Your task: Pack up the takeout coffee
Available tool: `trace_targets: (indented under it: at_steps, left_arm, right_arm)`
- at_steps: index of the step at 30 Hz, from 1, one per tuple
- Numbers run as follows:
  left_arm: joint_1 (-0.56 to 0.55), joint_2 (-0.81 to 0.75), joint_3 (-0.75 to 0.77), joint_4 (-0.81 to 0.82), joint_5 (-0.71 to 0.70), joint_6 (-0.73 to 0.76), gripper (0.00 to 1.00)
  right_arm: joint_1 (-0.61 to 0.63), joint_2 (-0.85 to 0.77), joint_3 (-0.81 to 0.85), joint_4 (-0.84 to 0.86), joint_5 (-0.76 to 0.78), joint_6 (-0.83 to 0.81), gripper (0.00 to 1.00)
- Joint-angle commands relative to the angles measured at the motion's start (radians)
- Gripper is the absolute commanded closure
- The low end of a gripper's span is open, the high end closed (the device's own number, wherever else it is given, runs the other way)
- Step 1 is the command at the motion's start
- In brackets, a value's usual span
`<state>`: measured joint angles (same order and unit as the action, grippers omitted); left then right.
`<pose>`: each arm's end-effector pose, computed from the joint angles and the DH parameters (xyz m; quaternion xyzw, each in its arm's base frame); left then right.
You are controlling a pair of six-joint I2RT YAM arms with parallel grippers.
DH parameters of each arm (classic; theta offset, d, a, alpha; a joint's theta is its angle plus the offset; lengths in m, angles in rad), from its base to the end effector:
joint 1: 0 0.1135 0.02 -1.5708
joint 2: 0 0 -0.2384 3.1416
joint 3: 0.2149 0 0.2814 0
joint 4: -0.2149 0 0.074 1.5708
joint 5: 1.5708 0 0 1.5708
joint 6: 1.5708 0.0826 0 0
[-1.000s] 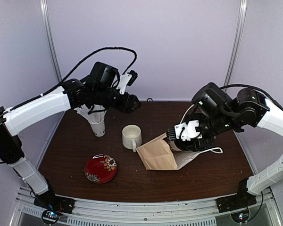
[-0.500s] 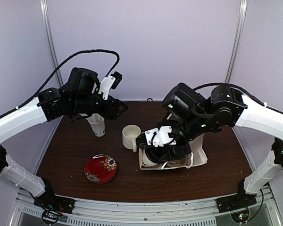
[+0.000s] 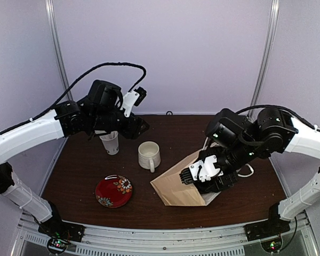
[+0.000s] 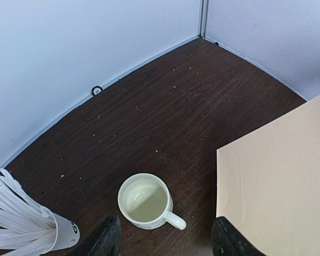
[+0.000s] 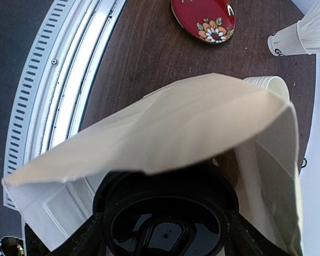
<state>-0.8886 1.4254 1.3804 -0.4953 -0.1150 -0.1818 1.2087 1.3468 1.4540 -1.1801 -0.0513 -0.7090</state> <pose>0.2574 -0.3019 0.3167 0.2741 0.8248 -0.2079 0.4487 0.1054 0.2902 0.2975 -0.7967 0.5514 0.0850 0.2325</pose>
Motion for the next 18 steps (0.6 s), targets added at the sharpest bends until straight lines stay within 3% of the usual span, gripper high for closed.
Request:
trace_targets:
  at_steps: [1,6,13,18]
  left_arm:
    - [0.010,0.044,0.066,0.016,-0.004,0.029,0.39]
    - [0.004,0.009,0.073,0.021,0.054,-0.017,0.40]
    - [-0.036,-0.137,-0.044,0.034,0.078,-0.016,0.40]
    - [-0.166,-0.205,-0.097,0.037,-0.046,-0.005,0.39]
  right_arm:
    - [0.001,-0.047,-0.038,-0.001,0.033,-0.021,0.55]
    - [0.001,-0.036,-0.007,0.033,0.035,0.000,0.56]
    - [0.000,0.063,0.184,0.044,-0.005,0.023,0.57]
    - [-0.027,0.100,0.247,0.053,-0.018,0.048,0.57]
